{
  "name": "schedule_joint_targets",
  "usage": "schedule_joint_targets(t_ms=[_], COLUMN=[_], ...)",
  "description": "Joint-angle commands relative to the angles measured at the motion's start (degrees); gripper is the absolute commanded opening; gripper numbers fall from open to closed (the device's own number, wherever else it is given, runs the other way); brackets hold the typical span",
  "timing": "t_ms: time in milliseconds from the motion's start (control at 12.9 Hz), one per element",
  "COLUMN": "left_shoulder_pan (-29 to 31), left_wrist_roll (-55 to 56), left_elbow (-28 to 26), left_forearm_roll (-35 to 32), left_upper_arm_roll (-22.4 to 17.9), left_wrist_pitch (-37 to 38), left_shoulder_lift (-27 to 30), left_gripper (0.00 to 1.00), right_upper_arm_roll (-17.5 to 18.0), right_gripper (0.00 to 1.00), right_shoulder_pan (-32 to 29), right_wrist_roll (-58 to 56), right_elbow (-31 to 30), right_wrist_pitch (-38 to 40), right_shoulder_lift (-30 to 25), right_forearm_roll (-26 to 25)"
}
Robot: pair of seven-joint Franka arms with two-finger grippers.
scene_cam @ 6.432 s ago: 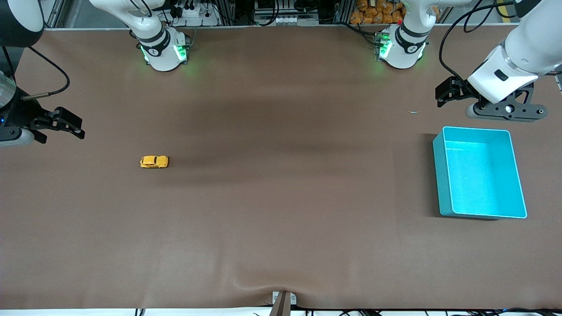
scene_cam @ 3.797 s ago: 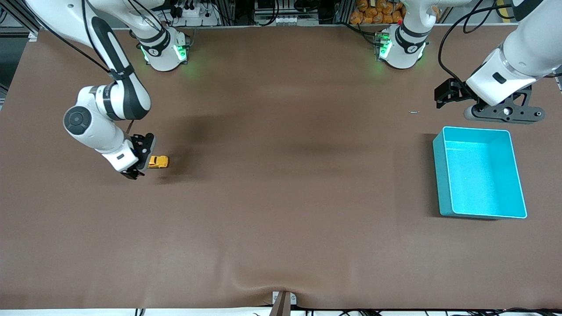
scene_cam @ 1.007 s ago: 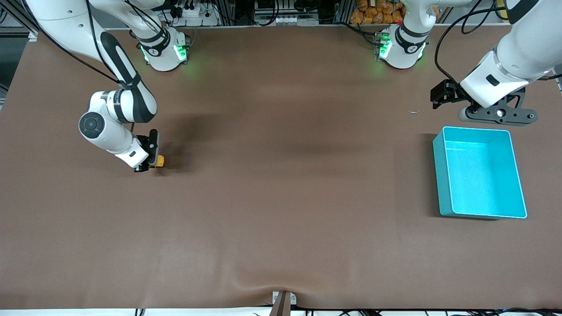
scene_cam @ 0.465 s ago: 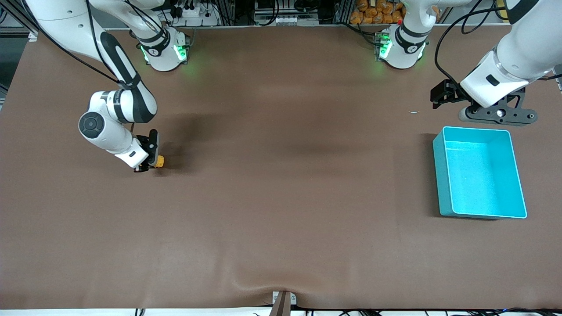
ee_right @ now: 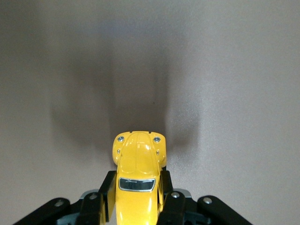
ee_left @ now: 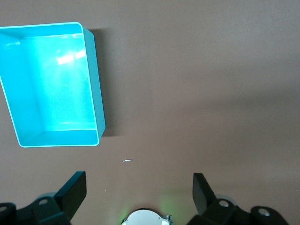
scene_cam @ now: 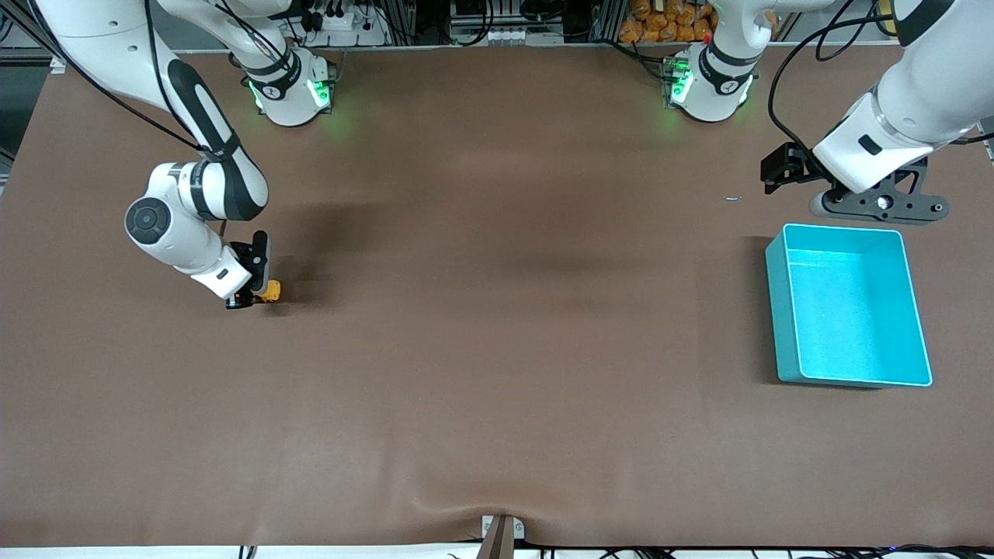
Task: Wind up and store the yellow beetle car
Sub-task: 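Press and drag the car backward along the table with the right gripper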
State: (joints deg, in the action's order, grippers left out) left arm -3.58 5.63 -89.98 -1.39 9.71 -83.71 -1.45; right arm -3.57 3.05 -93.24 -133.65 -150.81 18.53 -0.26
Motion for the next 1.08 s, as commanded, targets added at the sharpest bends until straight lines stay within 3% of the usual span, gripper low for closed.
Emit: schedule_joint_targets(t_ms=[0,1007], left_shoulder_pan=[-0.11,0.07], left_wrist_roll=[0.79,0.7], left_elbow=[0.95,0.95], left_forearm_roll=[-1.07,-1.16], left_upper_arm_roll=[0.22,0.22], left_wrist_pitch=[-0.05,-0.05], left_shoulder_lift=[-0.4,-0.4], left_gripper=[1.0,1.0], right_upper_arm_roll=[0.4,0.4], right_gripper=[0.19,0.19], right_shoulder_pan=[-2.25,-3.93], right_wrist_roll=[-1.68,-1.77], right_elbow=[1.11,4.01], right_wrist_pitch=[-0.27,-0.1], right_shoulder_lift=[1.95,6.96], right_forearm_roll=[-1.06,-1.06])
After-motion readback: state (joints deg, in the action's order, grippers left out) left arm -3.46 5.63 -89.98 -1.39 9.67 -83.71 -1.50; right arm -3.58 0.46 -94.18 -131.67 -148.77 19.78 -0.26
